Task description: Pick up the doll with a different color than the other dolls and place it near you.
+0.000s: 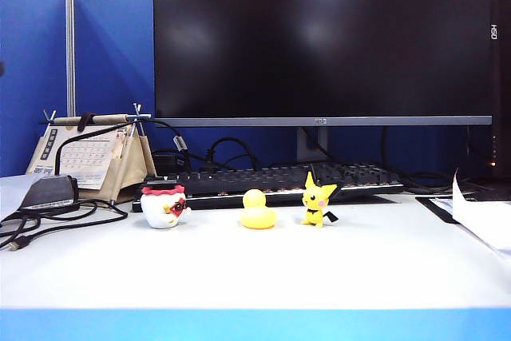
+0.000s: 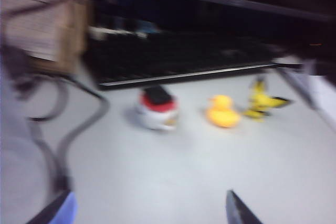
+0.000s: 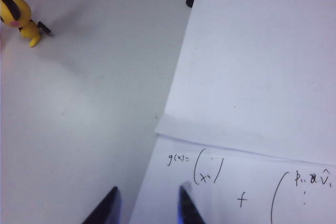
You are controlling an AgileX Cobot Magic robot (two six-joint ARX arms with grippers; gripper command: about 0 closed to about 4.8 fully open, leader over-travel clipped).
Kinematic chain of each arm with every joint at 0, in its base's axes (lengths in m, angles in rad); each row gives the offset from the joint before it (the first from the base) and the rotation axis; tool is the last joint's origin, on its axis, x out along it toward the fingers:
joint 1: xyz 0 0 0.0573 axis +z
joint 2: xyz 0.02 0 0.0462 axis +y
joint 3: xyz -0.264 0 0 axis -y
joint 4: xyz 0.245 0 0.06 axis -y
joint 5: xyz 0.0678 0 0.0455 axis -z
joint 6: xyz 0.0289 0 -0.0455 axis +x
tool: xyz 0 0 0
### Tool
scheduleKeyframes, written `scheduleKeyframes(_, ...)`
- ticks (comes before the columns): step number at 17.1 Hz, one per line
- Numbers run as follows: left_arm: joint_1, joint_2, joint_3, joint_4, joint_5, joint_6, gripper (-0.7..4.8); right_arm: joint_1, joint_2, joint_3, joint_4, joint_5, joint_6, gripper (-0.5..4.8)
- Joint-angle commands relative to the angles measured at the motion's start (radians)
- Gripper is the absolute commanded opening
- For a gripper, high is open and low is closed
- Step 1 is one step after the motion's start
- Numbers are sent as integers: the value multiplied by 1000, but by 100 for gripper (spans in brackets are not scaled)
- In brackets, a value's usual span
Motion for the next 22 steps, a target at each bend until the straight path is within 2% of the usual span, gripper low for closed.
scheduleKeyframes(1, 1, 18, 3, 88, -33, 63, 379, 0, 1, -3, 10, -1, 5, 144)
scheduleKeyframes(3, 0, 108, 28, 192, -24, 67, 457, 0, 1, -3, 10, -1, 5, 144)
scheduleKeyframes(4, 0, 178, 58, 221, 1, 71, 479, 0, 1, -3, 11, -1, 5, 144)
scheduleKeyframes(7, 1, 409, 136, 372, 33, 89, 479, 0, 1, -3, 10, -1, 5, 144)
scheduleKeyframes(9, 1, 639, 183, 513, 42, 88, 479, 0, 1, -3, 10, 0, 5, 144)
scheduleKeyframes(12, 3, 906, 194, 657, 123, 26, 479, 0, 1, -3, 11, -1, 5, 144)
scheduleKeyframes(13, 13, 1050, 218, 658, 174, -68, 479, 0, 1, -3, 10, -1, 5, 144)
scheduleKeyframes(15, 13, 1192, 245, 660, 166, -128, 479, 0, 1, -3, 11, -1, 5, 144)
scheduleKeyframes(19, 27, 1276, 298, 666, 64, -115, 479, 0, 1, -3, 11, -1, 5, 144)
scheduleKeyframes(22, 140, 1276, 313, 702, 75, -94, 479, 1, 1, -3, 11, -1, 5, 144)
